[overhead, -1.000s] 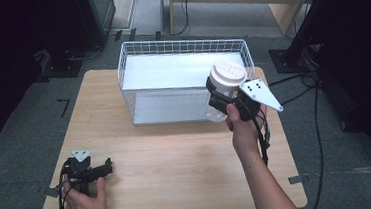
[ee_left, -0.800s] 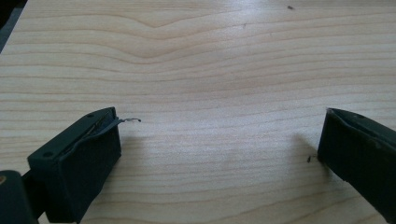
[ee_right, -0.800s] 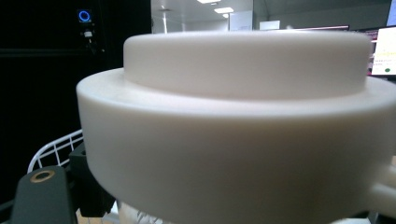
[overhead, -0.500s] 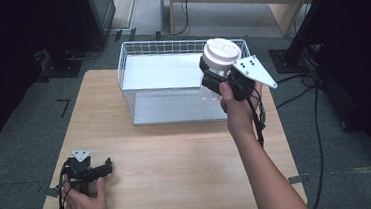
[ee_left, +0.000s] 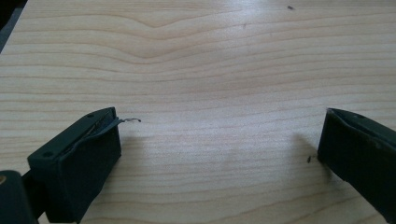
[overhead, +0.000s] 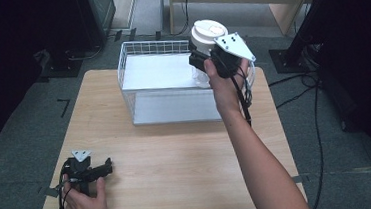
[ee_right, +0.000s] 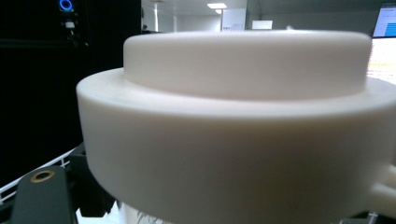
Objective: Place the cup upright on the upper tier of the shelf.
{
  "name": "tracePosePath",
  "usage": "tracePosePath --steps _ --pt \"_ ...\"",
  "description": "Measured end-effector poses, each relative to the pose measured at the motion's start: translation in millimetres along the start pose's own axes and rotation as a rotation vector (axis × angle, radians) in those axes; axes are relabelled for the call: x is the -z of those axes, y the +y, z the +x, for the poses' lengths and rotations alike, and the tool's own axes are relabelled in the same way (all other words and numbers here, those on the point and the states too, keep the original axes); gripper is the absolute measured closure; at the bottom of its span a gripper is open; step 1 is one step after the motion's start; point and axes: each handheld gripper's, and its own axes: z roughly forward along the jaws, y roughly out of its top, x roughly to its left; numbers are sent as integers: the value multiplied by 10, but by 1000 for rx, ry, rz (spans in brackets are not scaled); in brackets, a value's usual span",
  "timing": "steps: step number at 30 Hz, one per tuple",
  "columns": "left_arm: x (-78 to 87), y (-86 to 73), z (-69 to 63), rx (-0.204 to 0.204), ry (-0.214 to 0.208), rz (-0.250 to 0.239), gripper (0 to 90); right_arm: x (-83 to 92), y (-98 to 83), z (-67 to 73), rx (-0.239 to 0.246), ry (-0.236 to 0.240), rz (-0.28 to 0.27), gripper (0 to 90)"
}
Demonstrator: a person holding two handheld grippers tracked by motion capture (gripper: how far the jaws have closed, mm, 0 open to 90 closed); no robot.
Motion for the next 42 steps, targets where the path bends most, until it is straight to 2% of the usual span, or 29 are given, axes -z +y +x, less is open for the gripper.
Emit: tracePosePath --steps 6,9,11,14,18,22,24,26,27,28,31,36,42 --pt "-2 4 -2 -2 -2 1 0 -188 -85 -30 0 -31 29 147" --pt "-3 4 -3 -1 -2 0 0 -282 -145 -69 -9 -62 34 147" --pt "-3 4 -3 -1 -2 0 0 -366 -203 -89 4 -84 33 148" --pt "-3 4 -3 -1 -2 0 0 -406 -219 -98 4 -83 23 147" --pt "-2 4 -2 -3 -3 2 0 -499 -247 -126 27 -76 25 140" --pt "-3 3 -4 0 -3 0 0 -616 -420 -219 19 -100 75 104" --pt "-1 4 -1 -4 -3 4 0 -622 -466 -235 8 -98 88 63" --pt "-1 4 -2 -4 -3 3 0 -608 -505 -235 13 -61 109 0" --pt "-1 4 -2 -4 -3 3 0 -608 -505 -235 13 -61 109 0" --pt "-1 4 -1 -4 -3 4 0 -575 -539 -218 51 -62 121 0" --pt "-4 6 -3 -3 -3 2 0 -510 -579 -198 69 -55 141 0" --pt "-4 9 -3 -6 -4 4 0 -416 -638 -197 61 -51 165 0" --pt "-3 9 -2 -8 -3 6 0 -263 -837 -261 57 -42 191 0"
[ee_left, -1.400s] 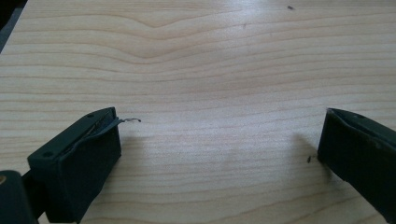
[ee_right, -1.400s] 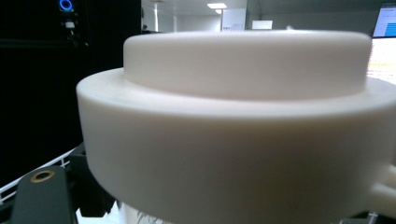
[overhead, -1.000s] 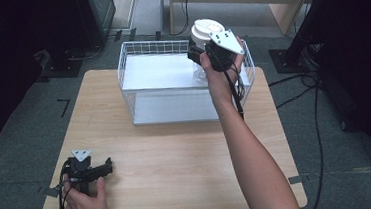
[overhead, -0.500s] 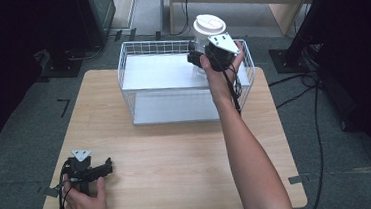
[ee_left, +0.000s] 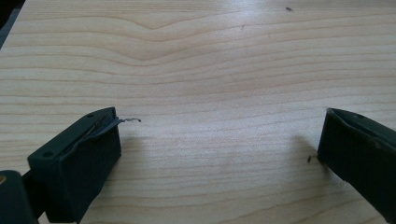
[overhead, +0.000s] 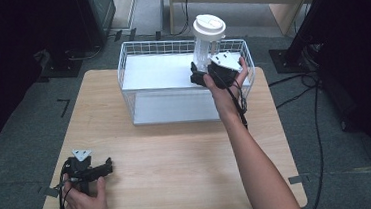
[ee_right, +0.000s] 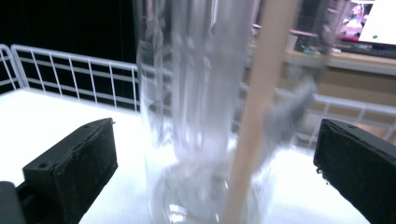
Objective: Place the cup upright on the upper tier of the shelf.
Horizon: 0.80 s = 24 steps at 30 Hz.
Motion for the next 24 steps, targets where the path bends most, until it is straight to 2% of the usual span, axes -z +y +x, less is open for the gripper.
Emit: tracePosePath --steps 5,6,12,18,22,24 --pt "0 0 0 0 0 0 0 91 -157 -41 -10 9 8 0" --pt "0 0 0 0 0 0 0 138 -240 -52 -9 11 14 0" --pt "0 0 0 0 0 -1 0 276 -390 -78 -6 24 4 0" --pt "-1 0 0 0 1 -2 0 463 -523 -69 12 44 -3 0" --pt "-1 0 1 -2 1 -1 0 594 -600 -53 49 44 -25 0" --pt "1 0 2 -3 1 1 0 650 -640 -49 45 51 -26 0"
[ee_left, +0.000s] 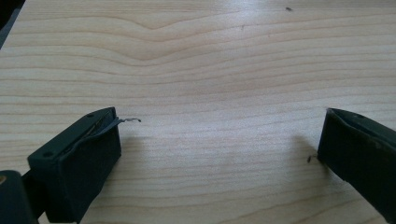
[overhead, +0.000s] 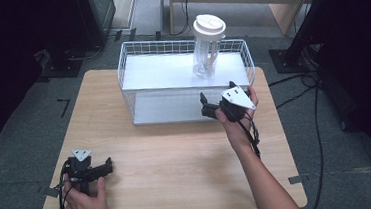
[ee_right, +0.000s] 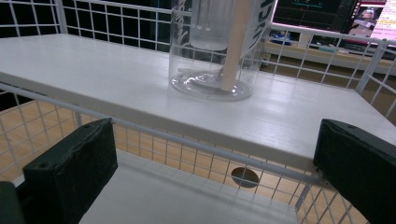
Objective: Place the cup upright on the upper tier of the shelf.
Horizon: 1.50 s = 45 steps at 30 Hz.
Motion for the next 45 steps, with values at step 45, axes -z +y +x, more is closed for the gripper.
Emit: tracePosePath --steps 45 --pt "-1 0 -9 5 1 -2 0 999 -1479 -650 -100 -147 283 0"
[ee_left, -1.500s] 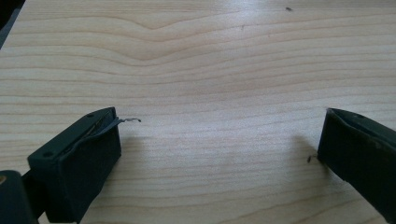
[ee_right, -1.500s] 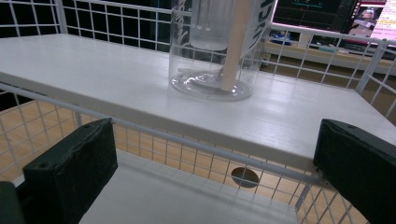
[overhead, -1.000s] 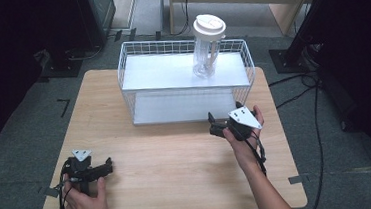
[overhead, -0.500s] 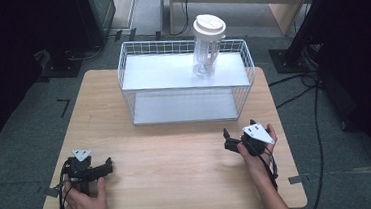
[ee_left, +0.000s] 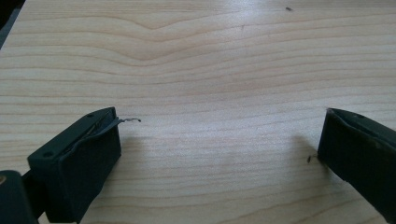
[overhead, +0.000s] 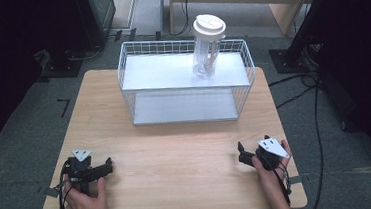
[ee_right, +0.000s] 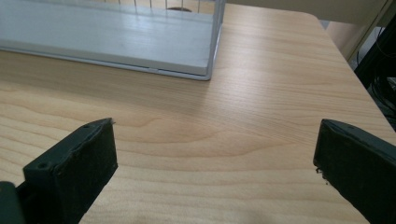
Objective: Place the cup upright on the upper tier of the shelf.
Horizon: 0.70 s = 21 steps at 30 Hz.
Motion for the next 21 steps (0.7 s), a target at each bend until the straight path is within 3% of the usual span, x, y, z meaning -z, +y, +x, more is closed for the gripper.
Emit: tracePosePath --steps 3,8,15,18,21 --pt "-1 1 -10 2 2 0 0 52 -31 -30 -6 -3 13 0" --pt "-1 1 -10 2 2 0 0 151 -85 -41 39 -5 44 0" --pt "-1 0 -10 3 2 0 0 247 -137 -89 49 3 67 0" --pt "-1 0 -11 4 2 -1 0 301 -175 -126 76 -32 104 0" --pt "-1 0 -11 3 2 0 0 361 -211 -164 86 -33 127 0"
